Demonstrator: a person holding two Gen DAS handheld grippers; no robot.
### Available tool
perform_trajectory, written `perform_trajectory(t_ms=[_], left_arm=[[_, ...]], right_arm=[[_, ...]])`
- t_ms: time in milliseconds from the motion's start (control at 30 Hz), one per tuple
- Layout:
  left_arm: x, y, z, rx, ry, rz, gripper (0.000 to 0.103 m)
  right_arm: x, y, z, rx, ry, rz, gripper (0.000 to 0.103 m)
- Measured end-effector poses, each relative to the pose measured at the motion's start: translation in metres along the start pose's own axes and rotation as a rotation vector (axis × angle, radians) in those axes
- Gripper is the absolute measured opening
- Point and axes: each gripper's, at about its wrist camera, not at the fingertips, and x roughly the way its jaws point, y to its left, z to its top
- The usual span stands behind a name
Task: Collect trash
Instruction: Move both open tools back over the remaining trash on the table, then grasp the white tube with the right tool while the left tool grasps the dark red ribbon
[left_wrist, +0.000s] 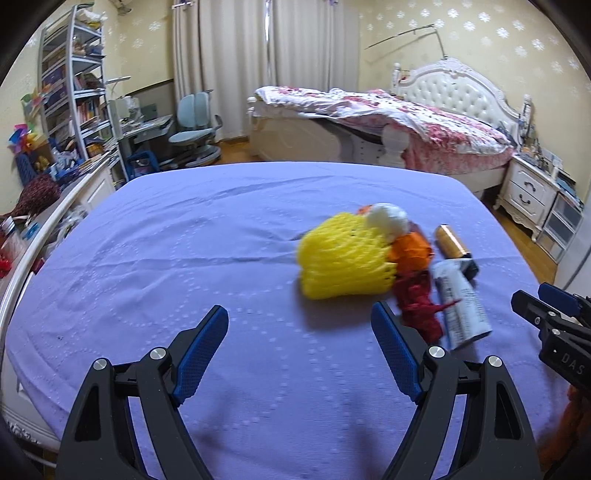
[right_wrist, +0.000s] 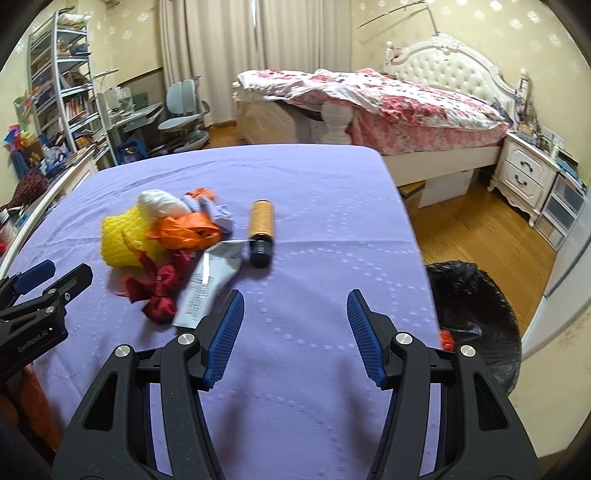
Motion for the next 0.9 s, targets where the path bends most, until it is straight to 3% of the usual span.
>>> perform_trajectory(t_ms=[200, 500, 533, 700, 900], left_arm=[[0.003, 0.023, -0.005, -0.011, 0.001, 0.045, 0.080], [0.009, 0.030, -0.008, -0.031, 0.017, 0.033, 0.080], [0.009, 0.030, -0.008, -0.028, 0.015, 0.033, 0.080], [0.010, 0.027, -0.008, -0.023, 0.021, 0.015, 0.080], [0.009, 0.019, -0.010, -0.019, 0.030, -0.016, 0.080]], right_arm=[[0.007, 0.031, 0.007, -0.044, 0.011, 0.032, 0.057], [0.030, 0.054, 0.011, -0.065, 0.068, 0.039, 0.056], [0.032, 0.055, 0.011, -0.061, 0.076, 0.041, 0.055], [0.036, 0.055, 0.007, -0.062, 0.102, 0.063, 0.025], [0.031, 0.051, 0.005, -0.063, 0.083, 0.062, 0.023]])
